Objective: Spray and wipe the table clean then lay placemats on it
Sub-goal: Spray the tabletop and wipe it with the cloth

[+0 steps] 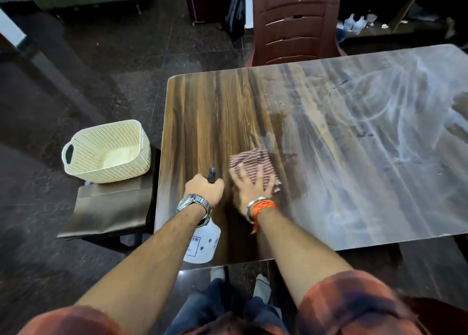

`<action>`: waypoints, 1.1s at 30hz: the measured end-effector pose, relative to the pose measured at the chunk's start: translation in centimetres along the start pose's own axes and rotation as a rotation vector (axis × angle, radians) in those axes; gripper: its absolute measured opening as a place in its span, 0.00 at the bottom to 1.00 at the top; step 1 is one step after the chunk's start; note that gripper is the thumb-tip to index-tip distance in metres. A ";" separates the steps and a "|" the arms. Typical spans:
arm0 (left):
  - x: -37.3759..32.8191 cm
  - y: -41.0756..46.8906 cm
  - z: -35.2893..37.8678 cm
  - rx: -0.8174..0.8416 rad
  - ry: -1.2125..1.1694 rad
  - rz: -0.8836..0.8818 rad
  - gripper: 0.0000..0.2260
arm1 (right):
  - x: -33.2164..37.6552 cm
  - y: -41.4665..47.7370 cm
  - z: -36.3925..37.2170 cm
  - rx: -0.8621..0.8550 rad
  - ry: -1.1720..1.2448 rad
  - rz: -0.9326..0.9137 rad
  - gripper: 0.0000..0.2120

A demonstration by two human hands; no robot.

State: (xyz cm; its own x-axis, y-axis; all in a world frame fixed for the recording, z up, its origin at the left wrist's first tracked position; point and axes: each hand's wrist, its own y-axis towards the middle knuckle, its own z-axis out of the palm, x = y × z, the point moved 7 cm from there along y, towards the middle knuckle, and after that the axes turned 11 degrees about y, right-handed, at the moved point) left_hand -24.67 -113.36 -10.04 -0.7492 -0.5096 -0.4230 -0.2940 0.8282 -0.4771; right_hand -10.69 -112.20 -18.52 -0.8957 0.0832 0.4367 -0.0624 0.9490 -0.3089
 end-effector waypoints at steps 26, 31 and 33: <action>-6.7 5.7 -0.5 -0.015 0.020 0.204 0.12 | -5.5 6.2 -4.8 -0.099 0.016 0.023 0.26; -7.2 3.7 1.5 0.031 0.069 0.207 0.13 | -11.5 1.3 -5.7 -0.239 0.114 0.314 0.28; -7.3 3.0 2.2 0.040 0.076 0.201 0.15 | -8.8 -0.9 -3.9 -0.240 0.098 0.220 0.30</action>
State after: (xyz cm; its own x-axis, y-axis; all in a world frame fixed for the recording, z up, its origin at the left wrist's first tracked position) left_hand -18.73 -107.65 -10.08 -0.8336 -0.3148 -0.4538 -0.1115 0.9007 -0.4199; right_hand -1.02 -112.63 -18.73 -0.8291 0.3121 0.4640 0.2439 0.9485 -0.2021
